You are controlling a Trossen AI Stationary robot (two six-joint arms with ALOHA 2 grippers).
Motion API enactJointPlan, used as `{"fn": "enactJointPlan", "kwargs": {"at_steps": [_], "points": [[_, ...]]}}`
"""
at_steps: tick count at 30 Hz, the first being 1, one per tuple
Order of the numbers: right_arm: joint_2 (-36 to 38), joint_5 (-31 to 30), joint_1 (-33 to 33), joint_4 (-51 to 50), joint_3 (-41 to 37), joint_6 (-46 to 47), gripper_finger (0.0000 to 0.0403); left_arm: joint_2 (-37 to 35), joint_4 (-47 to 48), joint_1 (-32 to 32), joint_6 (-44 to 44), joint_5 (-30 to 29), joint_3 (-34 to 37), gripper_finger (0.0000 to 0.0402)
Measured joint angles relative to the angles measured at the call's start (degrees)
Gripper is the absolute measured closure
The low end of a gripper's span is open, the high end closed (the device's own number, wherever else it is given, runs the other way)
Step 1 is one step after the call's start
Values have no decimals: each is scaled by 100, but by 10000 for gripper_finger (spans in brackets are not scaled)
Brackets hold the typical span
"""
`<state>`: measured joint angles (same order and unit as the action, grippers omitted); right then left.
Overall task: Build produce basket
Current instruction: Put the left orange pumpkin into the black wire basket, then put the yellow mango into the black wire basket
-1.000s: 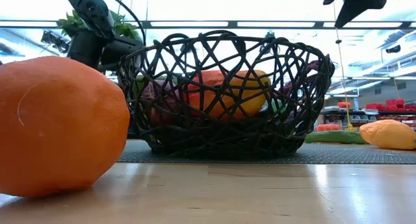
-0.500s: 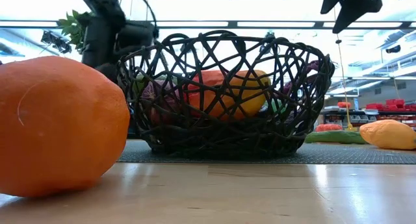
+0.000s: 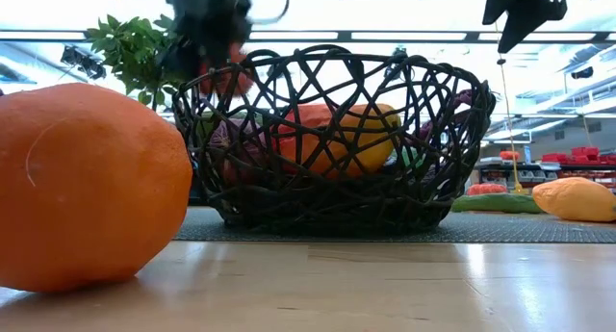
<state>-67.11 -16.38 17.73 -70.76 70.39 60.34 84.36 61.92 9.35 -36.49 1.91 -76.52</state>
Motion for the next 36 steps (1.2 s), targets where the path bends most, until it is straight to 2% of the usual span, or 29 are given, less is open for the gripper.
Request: {"fn": "enactJointPlan", "kwargs": {"at_steps": [5, 11, 19, 27, 32, 36], "points": [[0, -3, 1, 2, 0, -11, 94, -2, -783, -506, 91, 2, -407, 162], [0, -2, 1, 13, 0, -11, 94, -2, -1683, -1011, 71, 29, -427, 172], [2, 57, 3, 191, -2, -11, 94, -2, -1445, -1424, -34, 30, -426, 178], [2, 105, 36, 434, -2, -9, 94, -2, -969, -1486, -37, 23, -425, 157], [2, 45, 128, 564, -2, 100, 94, -2, -897, -1484, 651, -145, -425, 128], [2, -84, 171, 620, -2, 158, 94, -2, -895, -1484, 996, -151, -425, 82]]}}
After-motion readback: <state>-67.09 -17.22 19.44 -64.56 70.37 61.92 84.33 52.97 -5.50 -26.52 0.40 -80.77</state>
